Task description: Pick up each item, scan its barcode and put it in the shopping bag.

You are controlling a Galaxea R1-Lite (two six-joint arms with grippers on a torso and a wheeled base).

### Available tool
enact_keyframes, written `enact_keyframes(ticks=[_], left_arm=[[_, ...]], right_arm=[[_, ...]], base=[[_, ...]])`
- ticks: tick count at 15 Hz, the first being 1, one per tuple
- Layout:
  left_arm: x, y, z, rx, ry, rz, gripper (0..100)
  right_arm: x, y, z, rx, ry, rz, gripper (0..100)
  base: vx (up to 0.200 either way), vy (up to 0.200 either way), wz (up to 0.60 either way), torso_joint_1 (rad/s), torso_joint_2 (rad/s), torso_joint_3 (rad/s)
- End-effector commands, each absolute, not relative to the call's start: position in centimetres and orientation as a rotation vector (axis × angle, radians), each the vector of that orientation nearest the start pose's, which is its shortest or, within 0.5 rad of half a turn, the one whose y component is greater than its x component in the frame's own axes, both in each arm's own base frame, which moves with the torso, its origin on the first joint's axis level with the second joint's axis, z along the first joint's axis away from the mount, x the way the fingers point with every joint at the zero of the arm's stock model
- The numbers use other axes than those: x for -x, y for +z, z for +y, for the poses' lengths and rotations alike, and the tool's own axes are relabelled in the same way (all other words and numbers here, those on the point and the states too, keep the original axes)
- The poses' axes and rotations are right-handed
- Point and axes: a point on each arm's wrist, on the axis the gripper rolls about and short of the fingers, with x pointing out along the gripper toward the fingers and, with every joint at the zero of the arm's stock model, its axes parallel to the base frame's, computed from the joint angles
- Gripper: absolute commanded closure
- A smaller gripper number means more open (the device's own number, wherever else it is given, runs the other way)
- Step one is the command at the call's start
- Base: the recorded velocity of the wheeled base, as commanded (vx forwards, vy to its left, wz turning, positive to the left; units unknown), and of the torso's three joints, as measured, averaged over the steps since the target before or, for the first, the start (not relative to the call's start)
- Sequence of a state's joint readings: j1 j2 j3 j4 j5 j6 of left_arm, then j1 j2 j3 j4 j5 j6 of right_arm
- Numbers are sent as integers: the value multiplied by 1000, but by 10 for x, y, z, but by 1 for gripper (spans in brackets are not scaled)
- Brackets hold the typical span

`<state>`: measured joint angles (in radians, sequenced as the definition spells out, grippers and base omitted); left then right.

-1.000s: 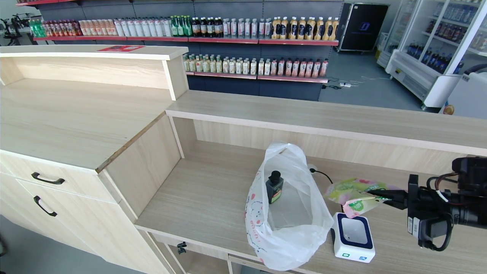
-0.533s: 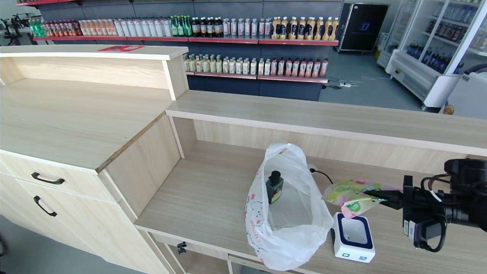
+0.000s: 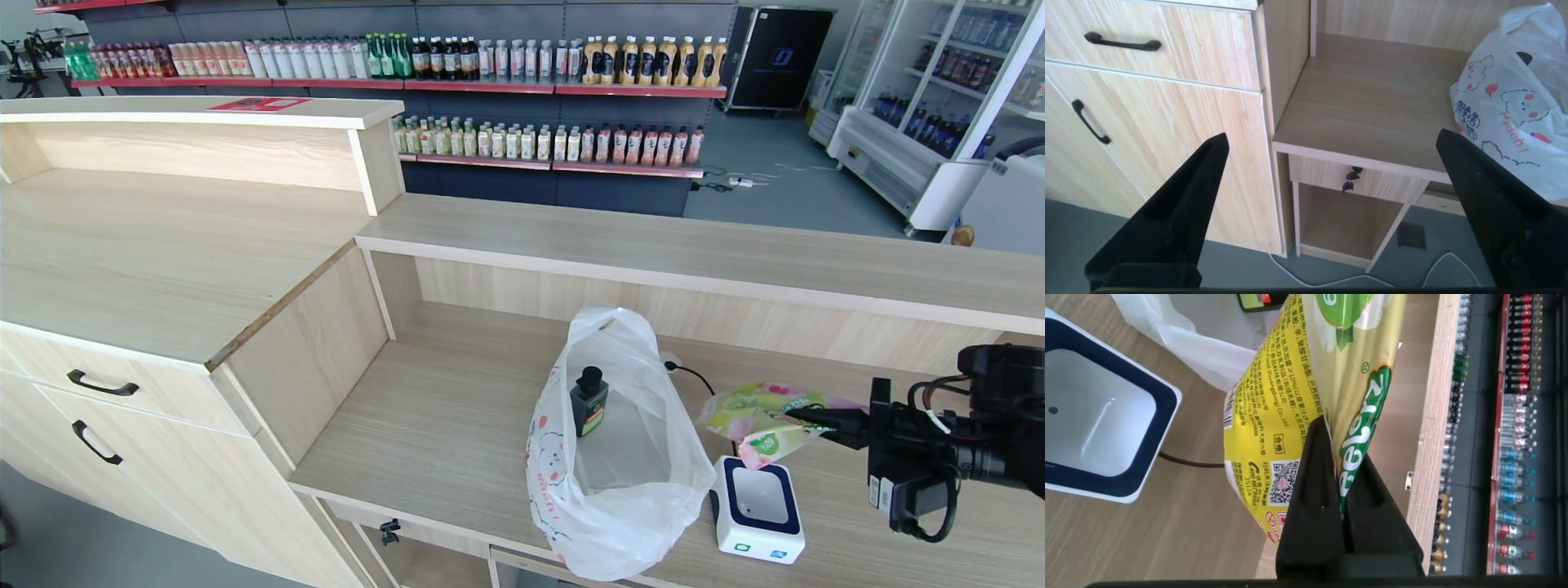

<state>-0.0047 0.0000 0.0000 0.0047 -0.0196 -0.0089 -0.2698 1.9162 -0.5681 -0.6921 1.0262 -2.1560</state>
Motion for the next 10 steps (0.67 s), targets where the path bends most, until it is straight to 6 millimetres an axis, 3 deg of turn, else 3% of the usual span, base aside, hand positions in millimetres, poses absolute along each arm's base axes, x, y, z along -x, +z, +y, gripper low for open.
enact_keyframes(ticks=[1,10], left_arm=[[23,75,0,9,-25,6,0],[23,75,0,9,-25,6,0]], right_arm=[[-279,73,-64,1603,896,-420,100],[-267,69,-70,1589,934,-391,100]], base=[[0,0,0,0,0,0],[0,0,0,0,0,0]])
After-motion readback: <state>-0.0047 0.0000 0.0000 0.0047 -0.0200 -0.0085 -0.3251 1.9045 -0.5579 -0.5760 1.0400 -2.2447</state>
